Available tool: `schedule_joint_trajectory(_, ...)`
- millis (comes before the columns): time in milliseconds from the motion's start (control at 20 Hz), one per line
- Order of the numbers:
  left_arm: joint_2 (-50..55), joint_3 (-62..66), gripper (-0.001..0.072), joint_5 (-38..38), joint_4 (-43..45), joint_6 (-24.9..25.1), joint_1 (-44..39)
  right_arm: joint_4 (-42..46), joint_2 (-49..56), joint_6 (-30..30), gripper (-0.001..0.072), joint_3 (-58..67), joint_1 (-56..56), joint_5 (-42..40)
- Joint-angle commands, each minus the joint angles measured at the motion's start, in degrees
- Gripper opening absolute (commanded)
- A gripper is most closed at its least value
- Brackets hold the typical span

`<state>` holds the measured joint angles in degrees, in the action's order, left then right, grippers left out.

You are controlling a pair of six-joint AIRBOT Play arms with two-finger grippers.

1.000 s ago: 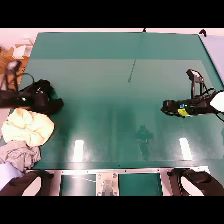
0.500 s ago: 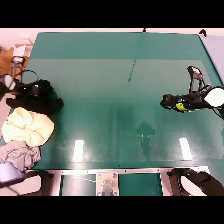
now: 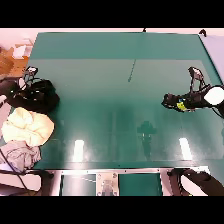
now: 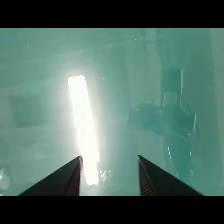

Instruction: Fold the shirts.

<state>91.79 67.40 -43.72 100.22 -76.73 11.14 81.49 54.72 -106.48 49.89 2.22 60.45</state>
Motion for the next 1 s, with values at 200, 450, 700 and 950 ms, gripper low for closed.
schedule_joint_trajectory(200, -3.4, 24.4, 0.0031, -18.8, -9.3, 3.9, -9.3, -0.1, 0.0, 0.3, 0.0211, 4.7, -4.0, 6.5)
schedule_joint_trajectory(450, -5.8, 38.5, 0.0031, -24.9, -24.2, 3.7, -25.2, -2.4, 0.0, 4.7, 0.0211, 10.5, -14.5, 11.7)
schedule_joint_trajectory(700, 0.1, 37.3, 0.0032, -23.9, -29.8, 3.1, -40.4, -5.6, 0.0, 8.2, 0.0218, 10.8, -22.8, 12.5)
schedule_joint_trajectory(950, 10.1, 37.3, 0.0567, -17.8, -31.2, -1.7, -46.2, -6.1, 0.1, 9.2, 0.0428, 10.4, -23.3, 12.5)
